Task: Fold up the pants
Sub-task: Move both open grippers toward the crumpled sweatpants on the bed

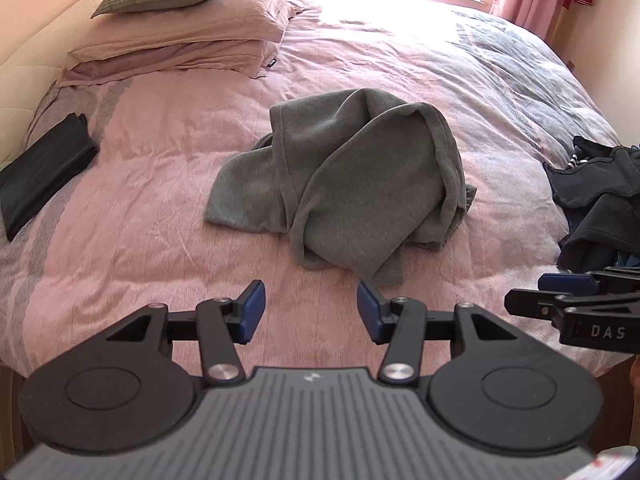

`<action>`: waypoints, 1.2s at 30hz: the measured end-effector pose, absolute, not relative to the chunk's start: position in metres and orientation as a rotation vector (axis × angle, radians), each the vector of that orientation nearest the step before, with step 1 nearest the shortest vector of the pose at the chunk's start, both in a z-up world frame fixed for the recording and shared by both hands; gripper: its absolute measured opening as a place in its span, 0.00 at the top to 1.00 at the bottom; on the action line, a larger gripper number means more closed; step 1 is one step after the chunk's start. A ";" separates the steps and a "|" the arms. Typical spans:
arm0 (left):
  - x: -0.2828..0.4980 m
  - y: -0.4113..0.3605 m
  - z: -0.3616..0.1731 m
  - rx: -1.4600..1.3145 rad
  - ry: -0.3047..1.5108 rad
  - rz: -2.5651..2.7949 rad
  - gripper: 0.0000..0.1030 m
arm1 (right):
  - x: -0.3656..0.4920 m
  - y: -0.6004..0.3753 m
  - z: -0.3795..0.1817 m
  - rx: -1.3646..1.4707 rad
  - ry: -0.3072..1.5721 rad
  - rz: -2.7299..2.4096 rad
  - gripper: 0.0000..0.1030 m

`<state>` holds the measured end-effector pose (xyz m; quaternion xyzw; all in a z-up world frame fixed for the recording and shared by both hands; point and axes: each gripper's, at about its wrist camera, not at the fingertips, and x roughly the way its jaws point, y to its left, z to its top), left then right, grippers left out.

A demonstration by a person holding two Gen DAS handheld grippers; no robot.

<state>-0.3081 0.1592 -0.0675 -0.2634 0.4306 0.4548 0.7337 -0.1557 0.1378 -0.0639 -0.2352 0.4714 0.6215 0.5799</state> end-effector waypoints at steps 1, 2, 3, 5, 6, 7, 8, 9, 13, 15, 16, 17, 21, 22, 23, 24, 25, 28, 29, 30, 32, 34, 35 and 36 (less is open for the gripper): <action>-0.309 0.155 -0.066 -0.581 0.943 1.005 0.55 | -0.156 0.137 -0.064 -0.555 1.100 1.459 0.51; -0.309 0.151 -0.064 -0.583 0.940 1.010 0.55 | -0.155 0.136 -0.064 -0.559 1.099 1.465 0.51; -0.310 0.148 -0.063 -0.581 0.938 1.012 0.55 | -0.155 0.135 -0.064 -0.561 1.096 1.472 0.51; -0.309 0.143 -0.060 -0.574 0.932 1.013 0.55 | -0.154 0.133 -0.062 -0.562 1.087 1.483 0.51; -0.309 0.142 -0.059 -0.571 0.931 1.013 0.55 | -0.154 0.133 -0.061 -0.563 1.082 1.486 0.51; -0.308 0.140 -0.058 -0.568 0.928 1.011 0.54 | -0.153 0.133 -0.060 -0.563 1.078 1.488 0.51; -0.308 0.139 -0.058 -0.567 0.926 1.010 0.54 | -0.153 0.132 -0.060 -0.562 1.076 1.488 0.51; -0.307 0.139 -0.057 -0.565 0.924 1.007 0.54 | -0.152 0.133 -0.059 -0.561 1.075 1.487 0.51; -0.305 0.142 -0.057 -0.559 0.923 0.991 0.54 | -0.148 0.137 -0.058 -0.555 1.080 1.476 0.51; -0.305 0.146 -0.057 -0.555 0.926 0.980 0.54 | -0.147 0.140 -0.058 -0.547 1.087 1.466 0.51; -0.305 0.149 -0.058 -0.553 0.925 0.975 0.53 | -0.146 0.142 -0.058 -0.542 1.093 1.460 0.51; -0.305 0.152 -0.059 -0.553 0.924 0.968 0.53 | -0.146 0.145 -0.058 -0.538 1.097 1.453 0.51; -0.310 0.172 -0.070 -0.558 0.927 0.944 0.53 | -0.141 0.153 -0.063 -0.509 1.120 1.405 0.51; -0.312 0.178 -0.073 -0.561 0.932 0.937 0.53 | -0.138 0.155 -0.065 -0.496 1.129 1.384 0.51; -0.314 0.185 -0.077 -0.564 0.936 0.929 0.53 | -0.135 0.157 -0.068 -0.481 1.140 1.357 0.51; -0.316 0.192 -0.080 -0.567 0.941 0.921 0.53 | -0.132 0.159 -0.070 -0.465 1.151 1.332 0.51; -0.319 0.199 -0.084 -0.572 0.947 0.913 0.53 | -0.128 0.161 -0.073 -0.438 1.170 1.299 0.51; -0.327 0.224 -0.096 -0.570 0.966 0.891 0.53 | -0.114 0.164 -0.082 -0.324 1.245 1.199 0.51; -0.329 0.232 -0.100 -0.567 0.975 0.884 0.53 | -0.109 0.164 -0.085 -0.275 1.270 1.172 0.51; -0.332 0.241 -0.105 -0.566 0.980 0.877 0.53 | -0.105 0.164 -0.090 -0.222 1.298 1.141 0.51; -0.337 0.256 -0.117 -0.571 0.996 0.865 0.53 | -0.096 0.164 -0.099 -0.111 1.358 1.068 0.51; -0.343 0.269 -0.132 -0.579 1.008 0.848 0.53 | -0.087 0.161 -0.112 0.016 1.421 0.981 0.51; -0.345 0.274 -0.140 -0.583 1.014 0.838 0.53 | -0.083 0.158 -0.120 0.081 1.453 0.936 0.51; -0.347 0.278 -0.149 -0.584 1.020 0.825 0.53 | -0.080 0.155 -0.127 0.135 1.477 0.898 0.51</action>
